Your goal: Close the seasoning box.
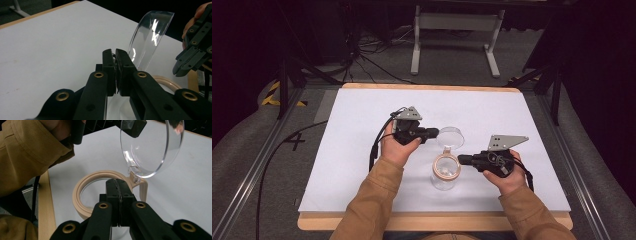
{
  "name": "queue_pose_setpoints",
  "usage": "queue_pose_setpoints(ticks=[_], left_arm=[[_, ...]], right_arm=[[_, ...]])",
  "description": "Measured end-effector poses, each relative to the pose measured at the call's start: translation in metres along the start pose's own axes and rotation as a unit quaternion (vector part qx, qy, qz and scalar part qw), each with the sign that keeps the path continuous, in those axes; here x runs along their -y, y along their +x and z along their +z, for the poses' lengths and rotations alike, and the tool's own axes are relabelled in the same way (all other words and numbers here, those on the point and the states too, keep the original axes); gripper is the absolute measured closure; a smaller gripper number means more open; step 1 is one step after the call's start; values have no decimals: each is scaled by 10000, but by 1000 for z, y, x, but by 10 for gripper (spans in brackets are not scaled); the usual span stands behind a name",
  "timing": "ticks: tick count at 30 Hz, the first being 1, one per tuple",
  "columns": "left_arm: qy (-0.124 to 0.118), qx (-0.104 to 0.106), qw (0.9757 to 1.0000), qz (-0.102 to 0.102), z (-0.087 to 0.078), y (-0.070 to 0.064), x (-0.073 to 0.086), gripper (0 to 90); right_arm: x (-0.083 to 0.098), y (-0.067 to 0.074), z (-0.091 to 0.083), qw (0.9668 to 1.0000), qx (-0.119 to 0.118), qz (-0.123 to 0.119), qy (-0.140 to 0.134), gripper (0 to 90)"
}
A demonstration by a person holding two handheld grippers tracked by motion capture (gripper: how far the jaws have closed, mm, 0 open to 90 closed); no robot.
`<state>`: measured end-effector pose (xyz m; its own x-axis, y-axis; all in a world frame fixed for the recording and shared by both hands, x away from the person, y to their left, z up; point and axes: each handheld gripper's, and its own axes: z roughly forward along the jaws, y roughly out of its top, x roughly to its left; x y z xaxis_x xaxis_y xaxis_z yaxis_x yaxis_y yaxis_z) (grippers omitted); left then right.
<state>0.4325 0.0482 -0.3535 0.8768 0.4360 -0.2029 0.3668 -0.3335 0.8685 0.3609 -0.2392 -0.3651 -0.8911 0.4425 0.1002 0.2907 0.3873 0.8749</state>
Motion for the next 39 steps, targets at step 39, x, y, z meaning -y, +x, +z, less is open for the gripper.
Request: queue_pose_setpoints(ticks=[39], left_arm=[[835,196,9958,328,-27,-4,-4,781]], right_arm=[[-10,22,3,9957,-691,38,623,900]])
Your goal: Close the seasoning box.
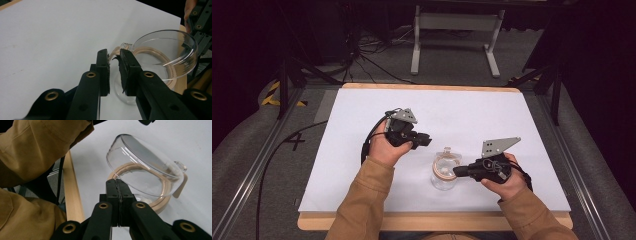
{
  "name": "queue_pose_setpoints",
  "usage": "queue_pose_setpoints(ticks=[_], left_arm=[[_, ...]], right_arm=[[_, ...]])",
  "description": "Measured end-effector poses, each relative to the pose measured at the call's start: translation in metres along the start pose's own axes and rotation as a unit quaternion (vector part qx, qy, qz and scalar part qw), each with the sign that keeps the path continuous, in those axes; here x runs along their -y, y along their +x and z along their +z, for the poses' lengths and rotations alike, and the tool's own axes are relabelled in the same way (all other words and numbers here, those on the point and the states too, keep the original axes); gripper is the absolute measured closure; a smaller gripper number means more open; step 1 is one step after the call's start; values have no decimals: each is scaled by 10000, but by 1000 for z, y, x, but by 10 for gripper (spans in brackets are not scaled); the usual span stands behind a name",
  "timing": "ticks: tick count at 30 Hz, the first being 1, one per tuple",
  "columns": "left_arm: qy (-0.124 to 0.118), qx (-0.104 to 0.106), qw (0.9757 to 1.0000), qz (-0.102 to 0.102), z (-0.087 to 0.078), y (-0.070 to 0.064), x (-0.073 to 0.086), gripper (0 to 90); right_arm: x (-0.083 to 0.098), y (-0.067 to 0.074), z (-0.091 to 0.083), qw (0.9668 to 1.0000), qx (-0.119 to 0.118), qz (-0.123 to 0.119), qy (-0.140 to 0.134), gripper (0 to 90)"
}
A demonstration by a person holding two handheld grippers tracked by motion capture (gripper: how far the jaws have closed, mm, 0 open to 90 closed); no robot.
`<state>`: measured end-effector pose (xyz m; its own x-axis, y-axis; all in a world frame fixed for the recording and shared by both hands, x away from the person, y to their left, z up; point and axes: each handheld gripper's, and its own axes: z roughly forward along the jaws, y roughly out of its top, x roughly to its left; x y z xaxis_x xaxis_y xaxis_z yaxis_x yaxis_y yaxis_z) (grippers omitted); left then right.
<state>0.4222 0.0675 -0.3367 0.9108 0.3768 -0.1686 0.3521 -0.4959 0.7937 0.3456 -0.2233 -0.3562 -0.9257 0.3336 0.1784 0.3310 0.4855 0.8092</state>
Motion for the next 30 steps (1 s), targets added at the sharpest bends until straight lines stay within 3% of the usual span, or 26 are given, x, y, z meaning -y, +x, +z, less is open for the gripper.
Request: queue_pose_setpoints(ticks=[9,21,30], left_arm=[[255,73,9996,42,5,0,0,765],[290,123,9995,7,6,1,2,767],[323,101,9994,27,4,3,2,752]], right_arm=[[2,0,3,9994,-159,92,304,900],[6,-1,8,9975,-327,192,596,900],[5,-1,6,9974,-369,176,589,900]])
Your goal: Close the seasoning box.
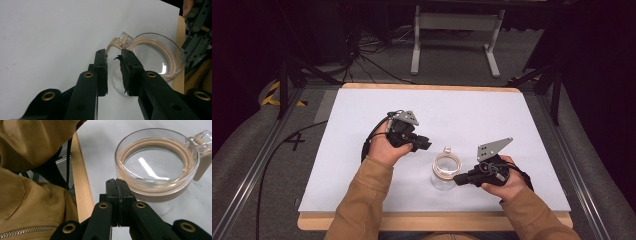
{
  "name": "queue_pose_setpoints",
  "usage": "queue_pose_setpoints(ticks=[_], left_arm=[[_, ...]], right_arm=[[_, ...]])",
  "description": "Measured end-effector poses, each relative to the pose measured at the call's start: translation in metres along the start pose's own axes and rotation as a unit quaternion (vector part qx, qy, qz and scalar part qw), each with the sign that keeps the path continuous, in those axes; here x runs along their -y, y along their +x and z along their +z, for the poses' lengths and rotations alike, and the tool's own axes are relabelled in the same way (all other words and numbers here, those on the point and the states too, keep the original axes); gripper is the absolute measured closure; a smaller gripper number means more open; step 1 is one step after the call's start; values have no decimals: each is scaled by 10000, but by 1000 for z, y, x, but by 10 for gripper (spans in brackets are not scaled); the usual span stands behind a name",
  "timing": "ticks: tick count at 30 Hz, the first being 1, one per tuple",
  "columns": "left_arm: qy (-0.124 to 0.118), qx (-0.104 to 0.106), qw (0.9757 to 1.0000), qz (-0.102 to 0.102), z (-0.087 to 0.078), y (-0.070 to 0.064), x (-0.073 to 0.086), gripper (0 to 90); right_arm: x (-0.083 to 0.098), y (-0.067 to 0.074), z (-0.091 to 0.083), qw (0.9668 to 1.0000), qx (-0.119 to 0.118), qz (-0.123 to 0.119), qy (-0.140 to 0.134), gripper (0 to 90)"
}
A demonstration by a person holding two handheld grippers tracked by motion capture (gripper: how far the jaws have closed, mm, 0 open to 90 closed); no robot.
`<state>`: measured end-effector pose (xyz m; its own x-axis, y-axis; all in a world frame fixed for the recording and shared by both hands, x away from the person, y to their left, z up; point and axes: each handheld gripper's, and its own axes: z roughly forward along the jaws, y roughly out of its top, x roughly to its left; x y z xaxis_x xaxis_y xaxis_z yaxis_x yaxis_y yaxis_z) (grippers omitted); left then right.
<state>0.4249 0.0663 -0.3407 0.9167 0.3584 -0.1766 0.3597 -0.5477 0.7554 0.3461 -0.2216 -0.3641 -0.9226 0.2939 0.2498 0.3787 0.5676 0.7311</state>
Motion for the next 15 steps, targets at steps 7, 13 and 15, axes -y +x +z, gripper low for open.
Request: queue_pose_setpoints(ticks=[7,13,15], left_arm=[[-92,-174,9998,-60,-1,0,2,665],[-110,-287,9994,-180,-11,-1,10,634],[-112,-325,9991,-263,-16,-1,14,629]], right_arm=[[-3,1,-8,9998,118,-84,-152,895],[-10,-4,-23,9984,350,-115,-423,779],[-12,-8,-30,9975,471,-140,-500,754]])
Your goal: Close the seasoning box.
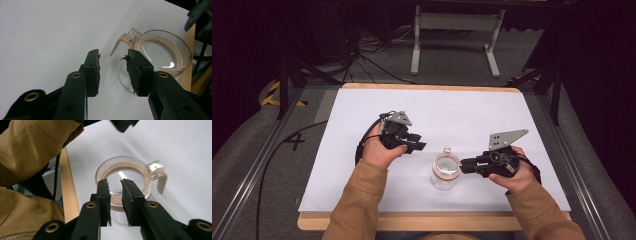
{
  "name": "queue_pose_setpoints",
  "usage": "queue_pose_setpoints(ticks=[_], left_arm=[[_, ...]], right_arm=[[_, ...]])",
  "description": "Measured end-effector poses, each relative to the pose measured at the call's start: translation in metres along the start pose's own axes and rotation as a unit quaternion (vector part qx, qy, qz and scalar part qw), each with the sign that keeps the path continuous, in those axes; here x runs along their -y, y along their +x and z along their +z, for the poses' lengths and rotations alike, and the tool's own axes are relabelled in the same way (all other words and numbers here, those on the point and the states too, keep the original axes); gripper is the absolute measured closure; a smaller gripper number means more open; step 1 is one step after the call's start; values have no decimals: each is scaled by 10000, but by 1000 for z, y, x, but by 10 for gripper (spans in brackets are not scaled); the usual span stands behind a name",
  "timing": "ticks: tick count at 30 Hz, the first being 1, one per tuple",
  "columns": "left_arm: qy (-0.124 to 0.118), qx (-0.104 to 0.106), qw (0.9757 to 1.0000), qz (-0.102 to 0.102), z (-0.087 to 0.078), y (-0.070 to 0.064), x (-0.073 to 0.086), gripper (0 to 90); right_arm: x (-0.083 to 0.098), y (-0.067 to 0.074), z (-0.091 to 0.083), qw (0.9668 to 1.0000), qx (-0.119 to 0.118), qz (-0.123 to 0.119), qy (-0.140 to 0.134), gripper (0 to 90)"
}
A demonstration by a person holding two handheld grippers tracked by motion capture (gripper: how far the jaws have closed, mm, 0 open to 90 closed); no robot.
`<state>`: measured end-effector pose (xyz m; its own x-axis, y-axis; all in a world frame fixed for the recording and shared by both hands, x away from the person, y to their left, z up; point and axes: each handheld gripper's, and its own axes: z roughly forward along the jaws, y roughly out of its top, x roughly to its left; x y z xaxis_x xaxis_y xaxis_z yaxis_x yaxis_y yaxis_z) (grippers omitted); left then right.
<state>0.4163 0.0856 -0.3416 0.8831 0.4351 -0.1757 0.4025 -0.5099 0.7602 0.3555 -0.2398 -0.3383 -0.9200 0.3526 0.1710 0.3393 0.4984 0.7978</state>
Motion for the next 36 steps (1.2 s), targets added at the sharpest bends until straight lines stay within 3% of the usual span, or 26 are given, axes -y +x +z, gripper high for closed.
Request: queue_pose_setpoints(ticks=[10,15,21,24,29,36], left_arm=[[-36,-253,9994,-231,-18,7,17,616],[-102,-390,9983,-410,-20,15,26,612],[-77,-460,9972,-585,-19,27,35,598],[-17,-522,9966,-637,-16,31,38,587],[132,-678,9952,-695,-9,41,45,553],[270,-789,9934,-791,-3,51,53,537]], right_arm=[[-6,-23,-22,9988,411,8,-270,687],[-2,-40,-32,9964,762,87,-360,656],[11,-64,-38,9912,1258,224,-358,588],[21,-78,-39,9869,1548,312,-321,557],[39,-100,-37,9830,1729,597,-123,531],[59,-118,-31,9784,1877,864,109,518]])
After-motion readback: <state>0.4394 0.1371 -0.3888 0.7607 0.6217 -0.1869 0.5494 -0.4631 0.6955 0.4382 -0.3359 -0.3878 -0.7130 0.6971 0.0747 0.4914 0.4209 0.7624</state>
